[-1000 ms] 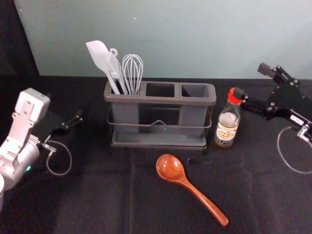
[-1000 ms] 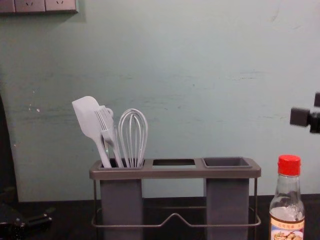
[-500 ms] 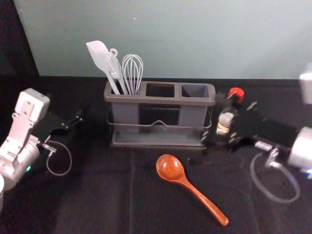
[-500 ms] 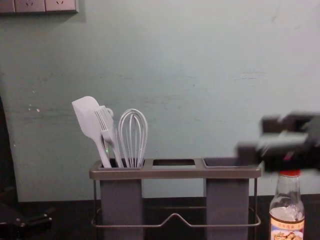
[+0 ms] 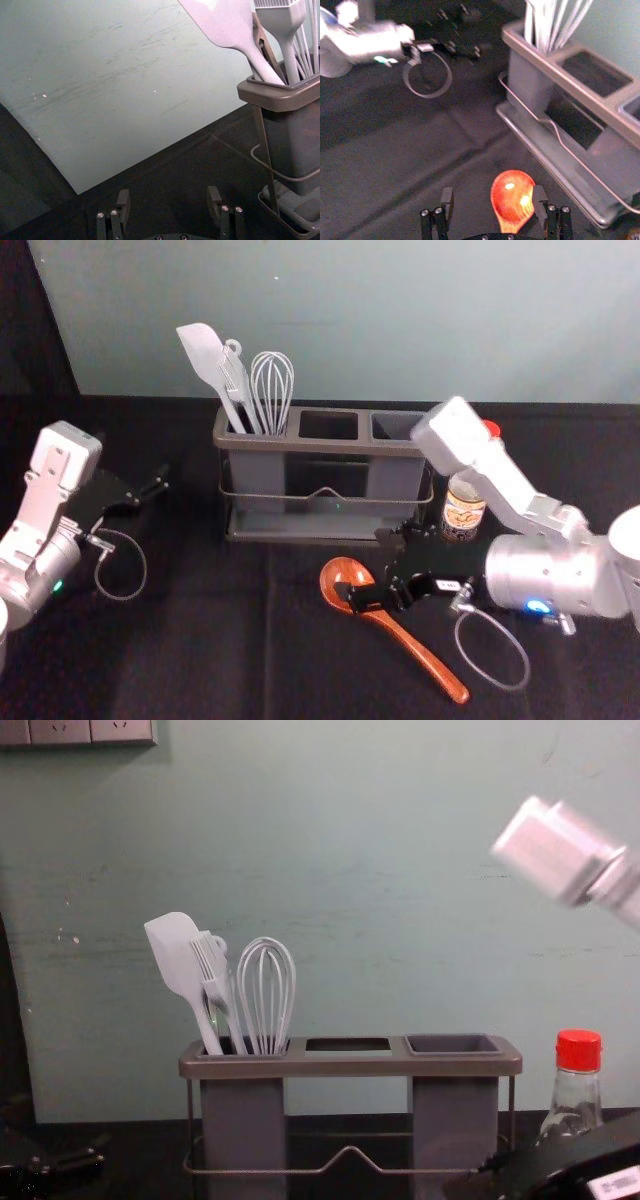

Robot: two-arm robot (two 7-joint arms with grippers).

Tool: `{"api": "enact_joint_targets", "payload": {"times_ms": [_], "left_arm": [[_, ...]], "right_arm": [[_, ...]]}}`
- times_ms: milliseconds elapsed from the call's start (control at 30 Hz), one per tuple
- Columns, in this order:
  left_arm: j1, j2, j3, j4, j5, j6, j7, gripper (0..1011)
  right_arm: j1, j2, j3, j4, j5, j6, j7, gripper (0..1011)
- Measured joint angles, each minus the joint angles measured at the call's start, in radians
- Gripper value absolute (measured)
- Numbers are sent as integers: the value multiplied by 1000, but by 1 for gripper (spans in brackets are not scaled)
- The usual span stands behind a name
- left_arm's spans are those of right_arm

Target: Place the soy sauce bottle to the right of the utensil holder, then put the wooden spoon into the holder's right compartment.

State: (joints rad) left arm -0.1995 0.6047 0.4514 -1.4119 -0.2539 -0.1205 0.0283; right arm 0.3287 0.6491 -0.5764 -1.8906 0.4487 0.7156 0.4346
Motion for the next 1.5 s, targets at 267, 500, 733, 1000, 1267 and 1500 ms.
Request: {"api": "enact_joint_targets", "payload": {"times_ms": [267, 500, 733, 1000, 1267, 1500], "left_arm": [[0, 0, 0, 0, 0, 0, 0, 1005], [0, 0, 0, 0, 0, 0, 0, 1005], [0, 0, 0, 0, 0, 0, 0, 1005], [0, 0, 0, 0, 0, 0, 0, 1005], [0, 0, 0, 0, 0, 0, 0, 1005], [0, 0, 0, 0, 0, 0, 0, 1005]], "right_arm": [[89, -75, -80, 103, -81, 101, -25, 1003], [120, -114, -118, 165, -120, 120, -19, 1003], [137, -149, -130, 221, -145, 134, -17, 1003], [150, -184, -136, 274, -168, 143, -9, 1003], [160, -207, -141, 309, -190, 147, 0, 1003], [161, -224, -140, 332, -205, 149, 8, 1003]]}}
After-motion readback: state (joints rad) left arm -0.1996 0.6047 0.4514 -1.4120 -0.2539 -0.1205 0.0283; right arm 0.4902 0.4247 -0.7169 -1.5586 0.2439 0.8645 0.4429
